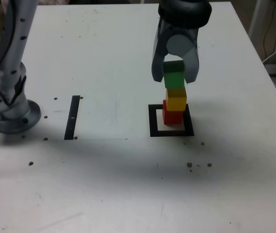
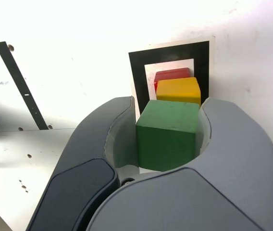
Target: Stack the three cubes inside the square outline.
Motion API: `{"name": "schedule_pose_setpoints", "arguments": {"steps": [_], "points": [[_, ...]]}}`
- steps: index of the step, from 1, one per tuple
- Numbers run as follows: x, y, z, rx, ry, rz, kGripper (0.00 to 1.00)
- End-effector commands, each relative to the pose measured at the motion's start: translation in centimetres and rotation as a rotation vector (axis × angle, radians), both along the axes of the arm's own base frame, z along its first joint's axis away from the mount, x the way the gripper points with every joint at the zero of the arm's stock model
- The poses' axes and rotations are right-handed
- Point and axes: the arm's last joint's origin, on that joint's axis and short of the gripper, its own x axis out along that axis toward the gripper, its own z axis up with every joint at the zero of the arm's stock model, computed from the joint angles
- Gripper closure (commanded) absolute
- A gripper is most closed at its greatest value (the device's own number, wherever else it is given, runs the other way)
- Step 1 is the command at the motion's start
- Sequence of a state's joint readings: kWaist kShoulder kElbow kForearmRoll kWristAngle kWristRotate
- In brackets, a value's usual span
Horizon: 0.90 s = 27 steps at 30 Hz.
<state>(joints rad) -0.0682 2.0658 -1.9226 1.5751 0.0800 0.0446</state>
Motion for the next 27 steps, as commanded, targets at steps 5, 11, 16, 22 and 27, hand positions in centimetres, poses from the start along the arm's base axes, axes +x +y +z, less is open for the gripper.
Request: {"name": "schedule_pose_setpoints", "arguments": {"steps": [5,11,16,22,27], "points": [[0.3,-0.22,-0.29,0.002,0.011,-0.004,0.86],[0.45,-0.23,-0.63,0.003,0.021,-0.004,0.86],[0.56,-0.24,-0.87,0.004,0.029,-0.004,0.86],[0.68,-0.24,-1.04,0.005,0.032,-0.004,0.86],[0.71,-0.24,-1.07,0.007,0.032,-0.004,0.85]]}}
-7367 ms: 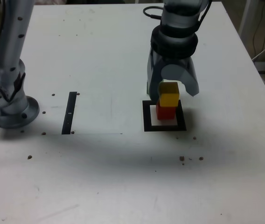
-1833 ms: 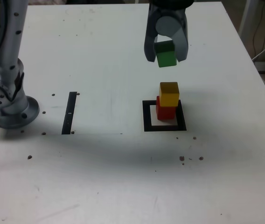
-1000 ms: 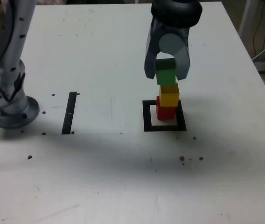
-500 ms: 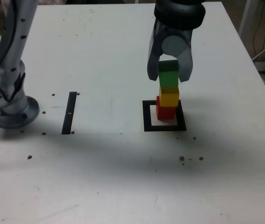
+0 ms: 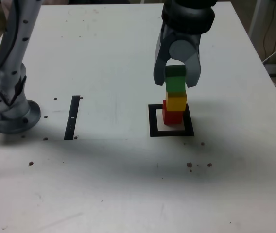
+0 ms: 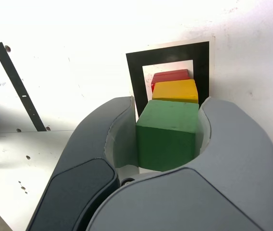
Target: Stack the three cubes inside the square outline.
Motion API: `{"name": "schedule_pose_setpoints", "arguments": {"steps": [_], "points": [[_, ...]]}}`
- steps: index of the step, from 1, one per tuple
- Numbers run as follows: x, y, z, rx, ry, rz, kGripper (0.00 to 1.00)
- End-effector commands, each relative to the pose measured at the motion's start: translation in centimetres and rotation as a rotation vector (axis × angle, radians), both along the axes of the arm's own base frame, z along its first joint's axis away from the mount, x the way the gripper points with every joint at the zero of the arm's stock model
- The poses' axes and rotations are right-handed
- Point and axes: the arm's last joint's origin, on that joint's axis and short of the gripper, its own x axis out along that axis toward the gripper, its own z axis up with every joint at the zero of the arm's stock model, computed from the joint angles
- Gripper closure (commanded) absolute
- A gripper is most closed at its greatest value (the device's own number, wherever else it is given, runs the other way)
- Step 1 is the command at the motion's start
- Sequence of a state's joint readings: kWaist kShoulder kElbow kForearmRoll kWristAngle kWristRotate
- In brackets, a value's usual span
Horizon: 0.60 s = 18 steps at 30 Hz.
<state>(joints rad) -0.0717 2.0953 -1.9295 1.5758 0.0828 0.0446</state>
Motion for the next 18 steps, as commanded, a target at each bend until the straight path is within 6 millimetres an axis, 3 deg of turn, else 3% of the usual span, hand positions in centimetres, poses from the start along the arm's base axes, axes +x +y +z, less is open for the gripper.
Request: {"name": "schedule_pose_setpoints", "arguments": {"steps": [1,18], "points": [[0.04,-0.07,-0.11,0.002,0.009,-0.001,0.84],[0.15,-0.16,-0.41,-0.015,0.017,0.0,0.8]]}}
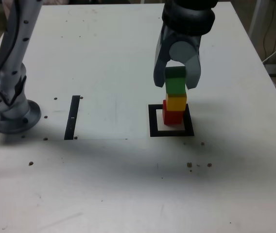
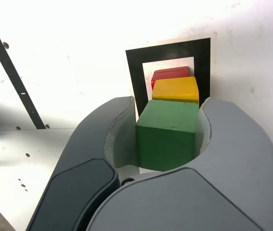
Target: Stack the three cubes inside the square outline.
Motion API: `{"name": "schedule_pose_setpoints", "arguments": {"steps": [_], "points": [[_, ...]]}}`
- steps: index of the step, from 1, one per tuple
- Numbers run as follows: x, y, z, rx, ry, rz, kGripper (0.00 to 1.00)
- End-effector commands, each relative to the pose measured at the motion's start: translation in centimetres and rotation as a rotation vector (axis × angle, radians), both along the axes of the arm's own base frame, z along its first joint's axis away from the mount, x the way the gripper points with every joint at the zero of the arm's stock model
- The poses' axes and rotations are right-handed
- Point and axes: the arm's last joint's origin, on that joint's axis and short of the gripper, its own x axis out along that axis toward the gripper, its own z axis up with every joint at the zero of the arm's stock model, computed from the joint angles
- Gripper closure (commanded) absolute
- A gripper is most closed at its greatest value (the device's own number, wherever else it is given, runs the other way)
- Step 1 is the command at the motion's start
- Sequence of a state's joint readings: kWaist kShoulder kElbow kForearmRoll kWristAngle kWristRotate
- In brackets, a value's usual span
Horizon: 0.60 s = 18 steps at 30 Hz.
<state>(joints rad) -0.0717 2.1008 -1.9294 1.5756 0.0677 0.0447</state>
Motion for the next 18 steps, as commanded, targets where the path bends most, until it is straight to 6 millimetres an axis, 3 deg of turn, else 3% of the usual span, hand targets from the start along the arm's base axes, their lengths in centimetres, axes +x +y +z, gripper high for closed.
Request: {"name": "schedule_pose_setpoints", "arguments": {"steps": [1,10,18], "points": [[0.06,-0.09,-0.22,-0.002,0.011,-0.003,0.8],[0.22,-0.01,-0.49,-0.001,0.017,-0.002,0.77],[0.34,0.09,-0.71,-0.005,0.021,0.002,0.48]]}}
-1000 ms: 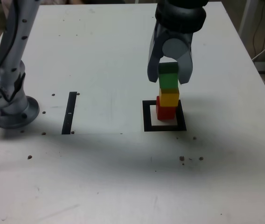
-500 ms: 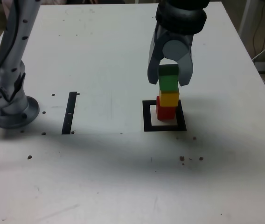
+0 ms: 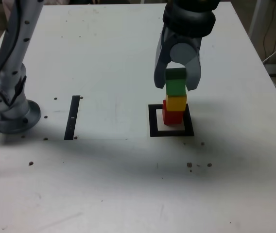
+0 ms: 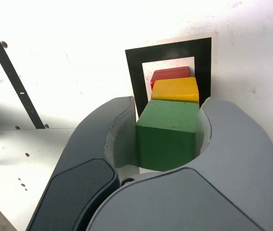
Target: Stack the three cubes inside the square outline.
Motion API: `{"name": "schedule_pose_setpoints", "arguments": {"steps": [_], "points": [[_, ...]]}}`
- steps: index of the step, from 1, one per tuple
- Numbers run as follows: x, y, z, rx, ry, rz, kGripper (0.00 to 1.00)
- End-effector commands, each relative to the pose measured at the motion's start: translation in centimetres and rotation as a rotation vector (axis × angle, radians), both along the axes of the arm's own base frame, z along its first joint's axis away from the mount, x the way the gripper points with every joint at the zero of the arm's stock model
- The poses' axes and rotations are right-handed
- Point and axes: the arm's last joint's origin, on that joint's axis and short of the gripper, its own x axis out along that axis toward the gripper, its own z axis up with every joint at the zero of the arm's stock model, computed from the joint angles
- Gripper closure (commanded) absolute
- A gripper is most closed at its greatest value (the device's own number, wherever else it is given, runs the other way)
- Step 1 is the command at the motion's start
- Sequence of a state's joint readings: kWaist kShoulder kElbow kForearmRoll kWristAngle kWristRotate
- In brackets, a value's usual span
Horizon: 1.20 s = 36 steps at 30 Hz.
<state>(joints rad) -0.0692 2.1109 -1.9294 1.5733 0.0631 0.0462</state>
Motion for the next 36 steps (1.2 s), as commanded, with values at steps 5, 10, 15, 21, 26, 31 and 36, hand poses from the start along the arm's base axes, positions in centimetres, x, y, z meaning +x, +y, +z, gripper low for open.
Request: {"name": "schedule_pose_setpoints", "arguments": {"steps": [5,10,15,21,26,31,36], "points": [[0.1,0.0,-0.4,-0.005,0.014,-0.001,0.31],[0.1,0.1,-0.4,-0.001,0.018,-0.002,0.1],[-0.1,0.1,-0.4,0.004,0.025,-0.002,0.01],[-0.2,0.1,-0.6,0.007,0.036,-0.001,0.01],[-0.2,0.1,-0.7,0.007,0.041,0.001,0.01],[-0.7,0.2,0.2,0.007,0.02,0.001,0.0],[-1.6,0.3,1.3,0.014,-0.007,0.0,0.0]]}}
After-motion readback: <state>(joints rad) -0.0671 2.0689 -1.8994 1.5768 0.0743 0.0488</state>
